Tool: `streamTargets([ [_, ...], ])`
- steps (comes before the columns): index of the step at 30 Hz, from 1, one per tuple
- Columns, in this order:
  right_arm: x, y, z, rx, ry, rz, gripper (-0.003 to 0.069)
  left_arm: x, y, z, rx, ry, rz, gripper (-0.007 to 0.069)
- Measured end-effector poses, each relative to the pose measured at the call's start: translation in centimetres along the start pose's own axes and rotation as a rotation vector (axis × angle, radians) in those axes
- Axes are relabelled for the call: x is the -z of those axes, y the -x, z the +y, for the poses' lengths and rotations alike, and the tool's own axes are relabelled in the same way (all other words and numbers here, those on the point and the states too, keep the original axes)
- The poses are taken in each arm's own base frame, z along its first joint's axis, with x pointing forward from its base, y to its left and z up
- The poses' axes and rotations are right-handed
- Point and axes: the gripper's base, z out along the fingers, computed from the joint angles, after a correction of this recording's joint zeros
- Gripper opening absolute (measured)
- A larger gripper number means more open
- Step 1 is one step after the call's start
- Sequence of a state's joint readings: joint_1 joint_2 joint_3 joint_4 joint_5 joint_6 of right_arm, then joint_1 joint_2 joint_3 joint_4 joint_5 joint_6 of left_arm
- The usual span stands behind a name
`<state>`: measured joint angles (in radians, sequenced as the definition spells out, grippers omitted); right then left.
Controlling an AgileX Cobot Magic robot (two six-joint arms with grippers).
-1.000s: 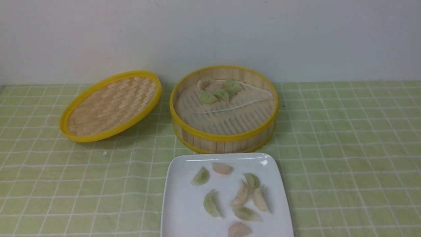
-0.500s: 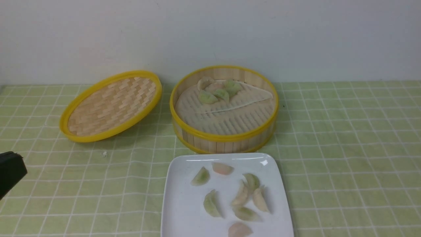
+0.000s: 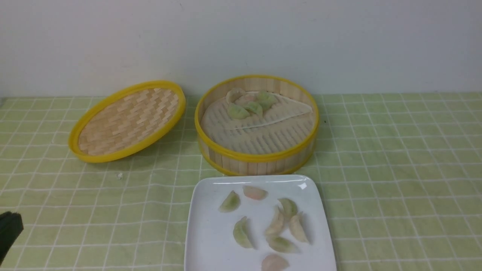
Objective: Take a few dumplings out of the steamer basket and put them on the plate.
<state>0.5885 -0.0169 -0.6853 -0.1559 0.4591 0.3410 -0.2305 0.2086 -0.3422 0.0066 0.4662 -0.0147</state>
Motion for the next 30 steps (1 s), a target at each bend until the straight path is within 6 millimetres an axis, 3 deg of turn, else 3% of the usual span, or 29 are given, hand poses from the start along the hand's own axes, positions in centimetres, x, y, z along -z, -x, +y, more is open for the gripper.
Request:
streamTargets([
  [1,0.0,0.0,0.0,0.0,0.0,0.0,-0.0015,-0.3,-2.0,0.4,0.015,0.062,-0.012,-0.0006],
  [6,0.0,0.0,0.0,0.0,0.0,0.0,-0.0015,-1.0,-7.3,1.1,0.052,0.194,-0.03,-0.0006],
  [9,0.0,0.0,0.0,0.0,0.0,-0.001,-0.0015,-1.6,-9.4,1.3,0.061,0.217,0.005,-0.0006],
  [30,0.0,0.0,0.0,0.0,-0.001,0.002,-0.0015,-1.7,-10.2,1.2,0.061,0.217,0.063,-0.0006],
])
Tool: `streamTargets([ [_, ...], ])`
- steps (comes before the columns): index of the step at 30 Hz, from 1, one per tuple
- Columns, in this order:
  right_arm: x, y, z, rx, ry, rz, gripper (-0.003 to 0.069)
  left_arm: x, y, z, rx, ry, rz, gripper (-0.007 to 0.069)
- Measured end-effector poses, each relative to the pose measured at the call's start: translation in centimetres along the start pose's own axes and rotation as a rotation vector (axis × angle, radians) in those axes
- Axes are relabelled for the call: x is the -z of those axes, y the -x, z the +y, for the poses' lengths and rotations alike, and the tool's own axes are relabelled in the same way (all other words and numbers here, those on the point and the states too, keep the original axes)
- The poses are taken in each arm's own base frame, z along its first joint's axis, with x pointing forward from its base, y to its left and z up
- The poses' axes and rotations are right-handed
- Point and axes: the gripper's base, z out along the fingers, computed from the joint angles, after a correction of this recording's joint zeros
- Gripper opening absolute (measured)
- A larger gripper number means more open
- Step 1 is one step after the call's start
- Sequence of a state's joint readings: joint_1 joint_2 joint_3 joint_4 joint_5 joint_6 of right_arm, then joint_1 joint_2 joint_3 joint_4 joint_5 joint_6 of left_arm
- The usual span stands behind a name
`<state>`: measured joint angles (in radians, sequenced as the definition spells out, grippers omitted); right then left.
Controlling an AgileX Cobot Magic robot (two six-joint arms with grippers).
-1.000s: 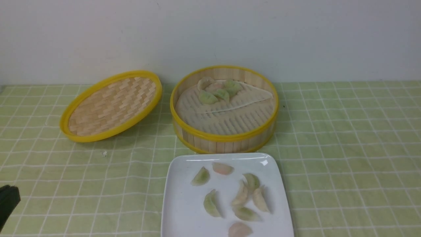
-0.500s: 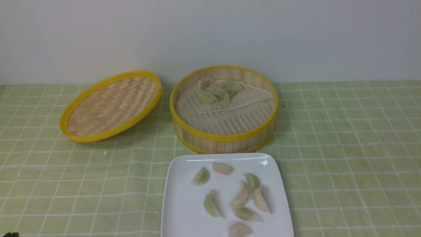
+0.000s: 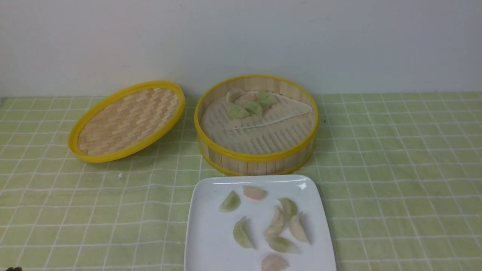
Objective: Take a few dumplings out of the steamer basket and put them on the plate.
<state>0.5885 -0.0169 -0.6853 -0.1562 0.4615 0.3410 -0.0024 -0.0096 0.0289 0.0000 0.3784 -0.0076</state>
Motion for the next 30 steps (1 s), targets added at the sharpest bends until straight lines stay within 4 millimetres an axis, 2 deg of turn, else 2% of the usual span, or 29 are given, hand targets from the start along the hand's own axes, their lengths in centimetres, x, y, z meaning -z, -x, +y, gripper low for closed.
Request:
streamTargets([
  [18,0.0,0.0,0.0,0.0,0.0,0.0,-0.0015,0.0,0.0,0.0,0.0,0.0,0.001,-0.0006],
  [22,-0.4,-1.0,-0.1,0.011,0.004,0.022,-0.0015,0.0,0.0,0.0,0.0,0.0,0.001,-0.0006],
  [30,-1.6,-5.6,0.0,0.057,0.082,0.108,-0.0015,0.0,0.0,0.0,0.0,0.0,0.001,-0.0006],
])
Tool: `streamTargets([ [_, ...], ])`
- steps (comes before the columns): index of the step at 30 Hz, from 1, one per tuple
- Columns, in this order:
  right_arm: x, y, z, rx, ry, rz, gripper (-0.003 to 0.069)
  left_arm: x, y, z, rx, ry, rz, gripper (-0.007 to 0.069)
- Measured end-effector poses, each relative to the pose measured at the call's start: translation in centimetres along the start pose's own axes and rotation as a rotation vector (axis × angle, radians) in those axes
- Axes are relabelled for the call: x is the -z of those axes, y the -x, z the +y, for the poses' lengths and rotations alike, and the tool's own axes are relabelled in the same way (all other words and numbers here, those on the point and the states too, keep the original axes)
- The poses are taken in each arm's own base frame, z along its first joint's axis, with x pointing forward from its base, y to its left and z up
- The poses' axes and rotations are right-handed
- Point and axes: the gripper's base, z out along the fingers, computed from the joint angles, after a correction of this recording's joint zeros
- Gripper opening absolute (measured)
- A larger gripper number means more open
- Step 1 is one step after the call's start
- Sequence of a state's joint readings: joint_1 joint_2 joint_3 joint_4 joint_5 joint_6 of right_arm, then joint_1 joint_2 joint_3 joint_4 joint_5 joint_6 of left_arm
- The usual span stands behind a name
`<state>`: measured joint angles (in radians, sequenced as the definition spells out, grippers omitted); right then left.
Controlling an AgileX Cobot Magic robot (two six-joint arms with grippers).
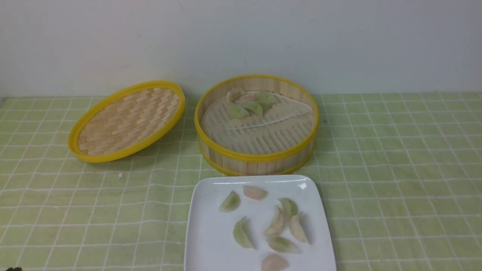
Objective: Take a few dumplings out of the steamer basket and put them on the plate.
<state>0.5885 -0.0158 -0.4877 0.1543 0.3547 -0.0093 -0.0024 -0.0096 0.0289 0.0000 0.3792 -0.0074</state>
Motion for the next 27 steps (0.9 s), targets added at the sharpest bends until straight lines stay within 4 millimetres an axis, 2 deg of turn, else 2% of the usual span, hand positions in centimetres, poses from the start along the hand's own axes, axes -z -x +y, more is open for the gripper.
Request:
streamTargets([
  [3,-0.4,-1.4,-0.1,-0.003,0.006,0.043,-0.0015,0.0,0.0,0.0,0.0,0.0,0.0,-0.0006],
  [8,-1.0,-5.4,-0.7,0.057,-0.038,0.157,-0.0015,0.0,0.0,0.0,0.0,0.0,0.0,-0.0006],
  [13,-1.0,-9.7,-2.2,0.118,-0.271,0.282,-0.0015,0.0,0.0,0.0,0.0,0.0,0.0,-0.0006],
  [15,-0.6,-12.0,-3.2,0.132,-0.402,0.357,-0.0015,0.0,0.0,0.0,0.0,0.0,0.0,-0.0006],
  [17,-0.4,-12.7,-3.5,0.135,-0.444,0.381,-0.0015,0.0,0.0,0.0,0.0,0.0,0.0,-0.0006],
  [18,0.1,-14.2,-4.2,0.134,-0.529,0.427,-0.0015,0.0,0.0,0.0,0.0,0.0,0.0,-0.0006],
  [20,0.6,-15.6,-4.7,0.127,-0.594,0.475,-0.0015,0.0,0.0,0.0,0.0,0.0,0.0,-0.0006],
  [23,1.1,-16.7,-5.0,0.119,-0.643,0.521,-0.0015,0.0,0.0,0.0,0.0,0.0,0.001,-0.0006],
  [27,1.1,-16.6,-5.1,0.129,-0.653,0.51,-0.0015,0.0,0.0,0.0,0.0,0.0,0.001,-0.0006],
])
